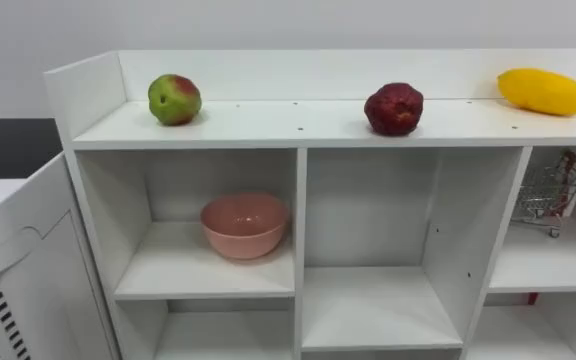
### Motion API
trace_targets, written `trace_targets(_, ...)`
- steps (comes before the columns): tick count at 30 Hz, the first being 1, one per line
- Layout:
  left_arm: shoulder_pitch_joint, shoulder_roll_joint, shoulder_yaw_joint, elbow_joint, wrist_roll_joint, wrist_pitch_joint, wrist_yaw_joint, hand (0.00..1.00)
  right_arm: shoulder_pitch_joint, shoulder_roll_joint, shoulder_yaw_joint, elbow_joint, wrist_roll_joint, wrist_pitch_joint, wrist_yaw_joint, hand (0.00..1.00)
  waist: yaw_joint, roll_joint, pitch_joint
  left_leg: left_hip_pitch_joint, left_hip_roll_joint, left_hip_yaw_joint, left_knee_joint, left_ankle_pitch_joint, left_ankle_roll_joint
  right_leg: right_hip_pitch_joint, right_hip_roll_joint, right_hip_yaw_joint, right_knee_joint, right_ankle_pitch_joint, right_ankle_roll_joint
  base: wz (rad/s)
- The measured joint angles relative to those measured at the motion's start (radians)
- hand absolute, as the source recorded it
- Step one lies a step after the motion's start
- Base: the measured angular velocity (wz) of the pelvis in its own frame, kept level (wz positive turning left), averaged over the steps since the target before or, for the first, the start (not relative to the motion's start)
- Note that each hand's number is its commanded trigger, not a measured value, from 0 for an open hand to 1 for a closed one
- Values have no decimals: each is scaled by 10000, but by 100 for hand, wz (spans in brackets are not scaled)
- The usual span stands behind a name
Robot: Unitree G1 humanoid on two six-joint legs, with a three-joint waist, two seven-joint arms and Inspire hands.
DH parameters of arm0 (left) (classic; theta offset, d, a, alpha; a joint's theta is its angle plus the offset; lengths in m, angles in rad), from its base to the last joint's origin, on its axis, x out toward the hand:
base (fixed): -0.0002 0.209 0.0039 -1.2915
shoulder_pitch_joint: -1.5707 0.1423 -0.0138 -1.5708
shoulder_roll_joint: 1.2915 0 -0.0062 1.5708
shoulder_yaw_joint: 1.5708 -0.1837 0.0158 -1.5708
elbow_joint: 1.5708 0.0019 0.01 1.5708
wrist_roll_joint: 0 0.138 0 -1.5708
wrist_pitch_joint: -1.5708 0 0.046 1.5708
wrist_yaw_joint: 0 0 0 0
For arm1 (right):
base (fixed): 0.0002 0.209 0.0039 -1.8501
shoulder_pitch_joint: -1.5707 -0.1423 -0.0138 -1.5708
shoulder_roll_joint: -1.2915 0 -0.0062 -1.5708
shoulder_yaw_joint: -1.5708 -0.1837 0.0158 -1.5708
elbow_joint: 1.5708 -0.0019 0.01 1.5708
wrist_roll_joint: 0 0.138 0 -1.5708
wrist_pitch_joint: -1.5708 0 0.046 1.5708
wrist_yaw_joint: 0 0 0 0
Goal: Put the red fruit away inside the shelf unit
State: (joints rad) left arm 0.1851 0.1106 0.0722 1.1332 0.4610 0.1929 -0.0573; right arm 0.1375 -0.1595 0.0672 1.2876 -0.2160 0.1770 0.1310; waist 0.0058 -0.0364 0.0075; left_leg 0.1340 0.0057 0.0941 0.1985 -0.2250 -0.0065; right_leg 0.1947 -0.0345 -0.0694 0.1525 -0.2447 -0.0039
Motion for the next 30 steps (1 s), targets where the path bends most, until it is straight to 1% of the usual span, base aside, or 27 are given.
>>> trace_targets(8, 4, 1, -2, 1, -1, 0, -35, 0, 32, 49, -7, 6, 9, 5, -311, 0, -12, 22, 12, 11, 2, 0, 6, 0, 0, 10, 0, -8, 13, 2, 0, 0)
trace_targets(11, 3, 2, -22, 3, -135, 0, -13, 0, 31, 75, -162, 41, 140, -7, -538, 0, -125, 38, 20, 27, -13, -66, 2, 0, 0, 67, -2, -2, 2, 2, 1, 6)
trace_targets(13, 37, 3, -163, 95, -239, -8, 17, 0, 5, 92, -495, 80, 592, -24, -873, 0, -217, 58, 30, 162, -14, -55, -21, 0, 1, 169, -1, 39, -8, -2, 5, -4)
trace_targets(14, 55, 0, -175, 94, -268, -18, 18, 0, 9, 92, -541, 57, 723, -39, -967, 0, -217, 67, 31, 184, -12, -47, -19, 0, 0, 168, 4, 93, -15, -7, 8, -15)
trace_targets(17, 31, 0, -142, 79, -288, -22, 14, 0, 20, 69, -1174, 46, 1395, -28, -1384, 0, -274, 138, 38, 187, -6, -19, -15, -2, 3, 127, 12, 178, -17, -7, 8, -7)
trace_targets(19, 29, 14, -67, -24, -294, -33, 13, 0, 10, 42, -1824, -163, 2555, -77, -1759, 0, -283, 199, 24, 187, -8, 2, -12, -6, 10, 103, 12, 222, -9, -5, 12, -8)
trace_targets(20, 29, 19, -20, -68, -295, -42, 14, 0, 6, 40, -1984, -307, 2821, -107, -1843, 0, -291, 185, 13, 188, -9, 9, -8, -7, 11, 100, 10, 257, -4, -4, 12, -7)
trace_targets(21, 22, 38, 58, -121, -303, -77, 14, 0, -7, 41, -2337, -864, 3105, -120, -2021, 0, -306, 205, 2, 189, -9, 15, -6, -7, 11, 76, 10, 297, 17, -2, 15, -11)
trace_targets(22, 4, 70, 76, -141, -337, -162, 21, 0, -105, 29, -2644, -1459, 3302, -288, -2283, 0, -322, 263, -7, 180, -11, 12, -3, -6, 11, 36, 12, 352, 24, 8, 26, -12)
trace_targets(23, -5, 93, 77, -154, -352, -215, 34, 0, -196, 20, -2755, -1681, 3440, -415, -2423, 0, -341, 282, -6, 177, -12, 13, 1, -6, 11, 21, 12, 359, 29, 16, 32, -9)
trace_targets(24, -34, 168, 79, -302, -366, -283, 54, 0, -311, 15, -2915, -2430, 3789, -574, -2714, 0, -374, 299, -6, 149, -14, 12, 2, -6, 11, -18, 12, 355, 49, 24, 39, 0)
trace_targets(25, -79, 256, 91, -494, -382, -373, 90, 0, -373, 10, -2950, -3202, 4192, -751, -2935, 0, -390, 297, -1, 134, -15, 10, -6, -6, 11, -29, 12, 350, 44, 24, 41, 3)
trace_targets(26, -130, 296, 101, -508, -418, -457, 111, 0, -426, 3, -2979, -3604, 4344, -806, -3027, 0, -408, 289, -2, 135, -18, 12, -9, -5, 11, -29, 12, 365, 44, 24, 41, 0)
trace_targets(27, -243, 340, 149, -508, -622, -583, 162, 0, -510, 10, -3011, -4549, 4423, -856, -3242, 0, -376, 294, -6, 133, -22, 17, -7, -5, 12, -38, 9, 351, 58, 32, 52, 0)
trace_targets(28, -334, 328, 263, -522, -813, -705, 260, 0, -590, 24, -3032, -5540, 4406, -970, -3474, 0, -374, 309, -9, 134, -28, 23, -6, -5, 12, -46, 9, 362, 49, 40, 60, -4)
trace_targets(29, -384, 327, 264, -532, -945, -747, 293, 0, -638, 29, -3023, -6033, 4369, -1024, -3599, 0, -371, 312, -9, 134, -29, 37, -7, -5, 12, -50, 9, 382, 44, 45, 64, -5)
trace_targets(30, -471, 329, 253, -527, -1278, -873, 351, 0, -697, 68, -3010, -7100, 4227, -1130, -3826, 0, -377, 308, -9, 122, -32, 55, -15, -5, 12, -66, 6, 382, 34, 45, 65, -4)
